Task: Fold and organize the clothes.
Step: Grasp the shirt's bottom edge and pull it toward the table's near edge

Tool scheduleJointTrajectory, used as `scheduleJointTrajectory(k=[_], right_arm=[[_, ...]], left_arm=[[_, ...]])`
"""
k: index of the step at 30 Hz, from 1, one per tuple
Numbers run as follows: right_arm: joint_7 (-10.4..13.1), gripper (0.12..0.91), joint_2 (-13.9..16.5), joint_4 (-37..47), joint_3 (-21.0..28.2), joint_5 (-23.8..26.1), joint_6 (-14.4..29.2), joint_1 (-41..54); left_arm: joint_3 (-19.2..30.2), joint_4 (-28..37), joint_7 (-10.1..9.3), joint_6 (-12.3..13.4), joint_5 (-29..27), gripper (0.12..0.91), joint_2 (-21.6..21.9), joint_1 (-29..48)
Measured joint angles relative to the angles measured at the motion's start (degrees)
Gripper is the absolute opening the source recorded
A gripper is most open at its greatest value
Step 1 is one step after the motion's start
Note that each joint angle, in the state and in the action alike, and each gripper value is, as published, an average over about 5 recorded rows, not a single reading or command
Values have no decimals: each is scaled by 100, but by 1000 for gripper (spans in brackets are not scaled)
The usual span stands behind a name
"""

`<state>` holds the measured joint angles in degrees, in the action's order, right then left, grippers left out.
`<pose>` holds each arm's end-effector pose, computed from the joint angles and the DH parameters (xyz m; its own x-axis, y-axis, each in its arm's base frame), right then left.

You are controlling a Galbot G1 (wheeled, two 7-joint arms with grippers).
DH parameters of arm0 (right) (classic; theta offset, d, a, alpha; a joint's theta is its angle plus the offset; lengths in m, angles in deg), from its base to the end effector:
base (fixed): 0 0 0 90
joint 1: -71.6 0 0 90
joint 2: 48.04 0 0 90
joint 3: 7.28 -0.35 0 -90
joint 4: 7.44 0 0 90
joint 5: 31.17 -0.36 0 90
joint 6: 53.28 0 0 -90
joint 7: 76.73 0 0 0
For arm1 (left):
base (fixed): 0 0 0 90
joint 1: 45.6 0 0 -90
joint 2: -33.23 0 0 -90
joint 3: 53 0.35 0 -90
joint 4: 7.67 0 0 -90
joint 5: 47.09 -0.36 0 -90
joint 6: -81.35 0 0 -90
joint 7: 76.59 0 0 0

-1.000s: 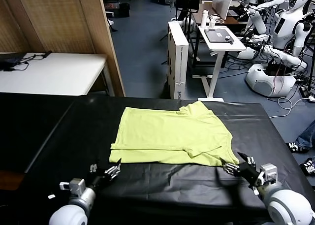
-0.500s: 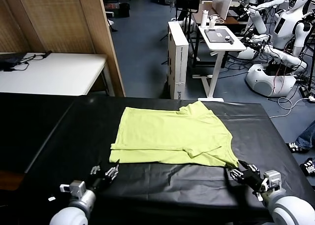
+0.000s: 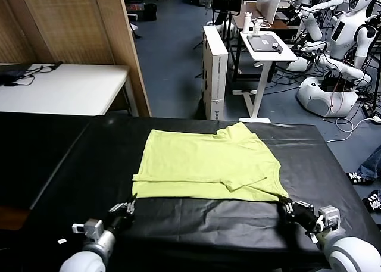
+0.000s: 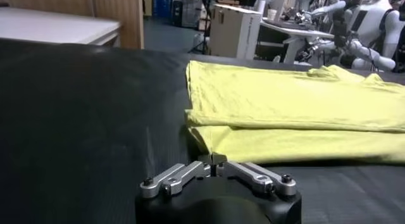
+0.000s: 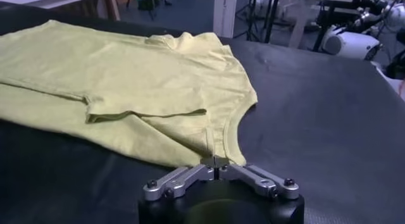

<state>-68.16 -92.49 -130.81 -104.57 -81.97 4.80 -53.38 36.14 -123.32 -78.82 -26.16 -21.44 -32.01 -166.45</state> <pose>0.1989 -0.1352 -0.2359 -0.7601 -0.1956 0.6197 -0.1884 0.9790 0.0780 0.1892 0.0857 -0.3160 -0.8996 0.1370 0.4147 0.1268 0.9906 -0.0521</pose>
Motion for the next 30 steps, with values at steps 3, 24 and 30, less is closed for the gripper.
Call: scheduleJointTrajectory(k=[3,24,30], right_arm=[[-1,140,-21,-123,39,-22,-59,-50],[11,367,-16,-621,67,-13,-444,-294],[57,741,48,-949,-124,-42,-526,-372]], left_arm=[[-142,-91,-1,8,29,147,131,-153],[-908,-550,1,77,111,179,332,-1237],[-1012,-705,-155,-202,342,498,346,-1249]])
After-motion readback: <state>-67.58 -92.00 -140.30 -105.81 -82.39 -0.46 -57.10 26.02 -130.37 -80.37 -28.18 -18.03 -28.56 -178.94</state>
